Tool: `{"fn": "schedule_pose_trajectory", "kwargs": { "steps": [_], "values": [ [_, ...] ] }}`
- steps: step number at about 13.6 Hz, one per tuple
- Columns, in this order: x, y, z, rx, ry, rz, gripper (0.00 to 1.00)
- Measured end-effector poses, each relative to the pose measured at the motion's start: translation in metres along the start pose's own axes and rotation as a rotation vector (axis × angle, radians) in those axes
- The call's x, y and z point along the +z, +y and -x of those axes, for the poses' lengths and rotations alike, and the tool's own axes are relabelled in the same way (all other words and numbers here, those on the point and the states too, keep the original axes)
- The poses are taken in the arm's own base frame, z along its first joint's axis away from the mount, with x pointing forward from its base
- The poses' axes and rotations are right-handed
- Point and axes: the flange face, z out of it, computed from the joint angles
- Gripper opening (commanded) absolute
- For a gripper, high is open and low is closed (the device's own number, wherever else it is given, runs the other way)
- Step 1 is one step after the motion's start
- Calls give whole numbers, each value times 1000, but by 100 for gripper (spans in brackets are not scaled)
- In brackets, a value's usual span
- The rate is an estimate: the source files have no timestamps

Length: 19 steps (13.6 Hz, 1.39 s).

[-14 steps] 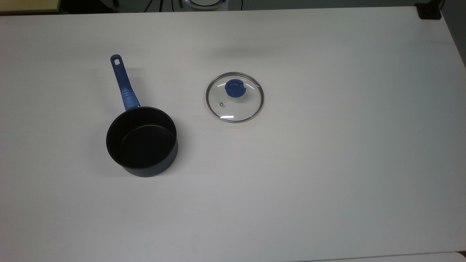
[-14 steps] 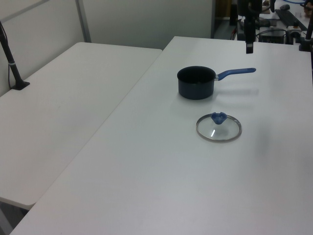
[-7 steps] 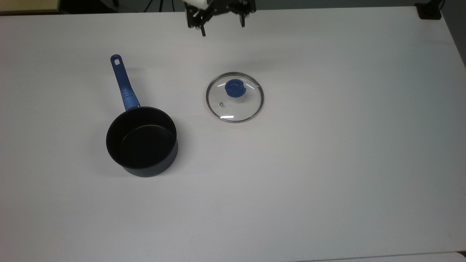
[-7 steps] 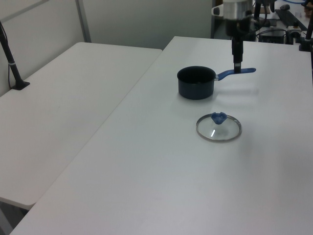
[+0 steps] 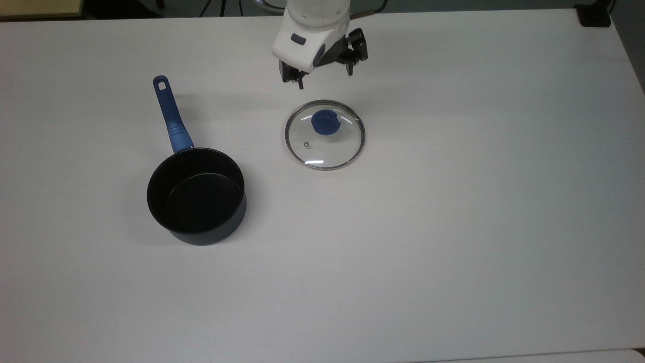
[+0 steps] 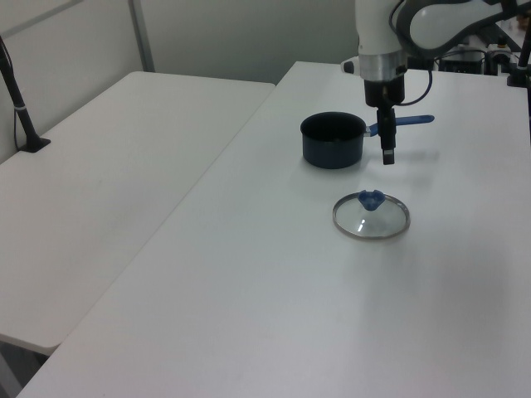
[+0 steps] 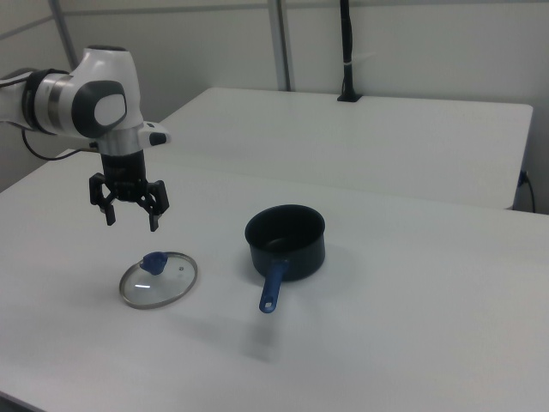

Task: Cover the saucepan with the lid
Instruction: 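Move the gripper over the glass lid and lower toward its blue knob, then close the gripper on the blue knob of the glass lid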

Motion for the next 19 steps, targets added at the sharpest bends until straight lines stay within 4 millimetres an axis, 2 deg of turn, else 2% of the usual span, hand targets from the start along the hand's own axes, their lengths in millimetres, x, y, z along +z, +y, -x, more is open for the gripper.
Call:
{"fn": "schedule_pose_trajectory", "kwargs": {
  "steps": [4, 8, 19],
  "values": [
    [35, -16, -17, 7, -6, 8, 100],
    [71, -10, -37, 13, 12, 8, 100],
    [95, -4, -37, 14, -25, 18, 100]
  ]
}}
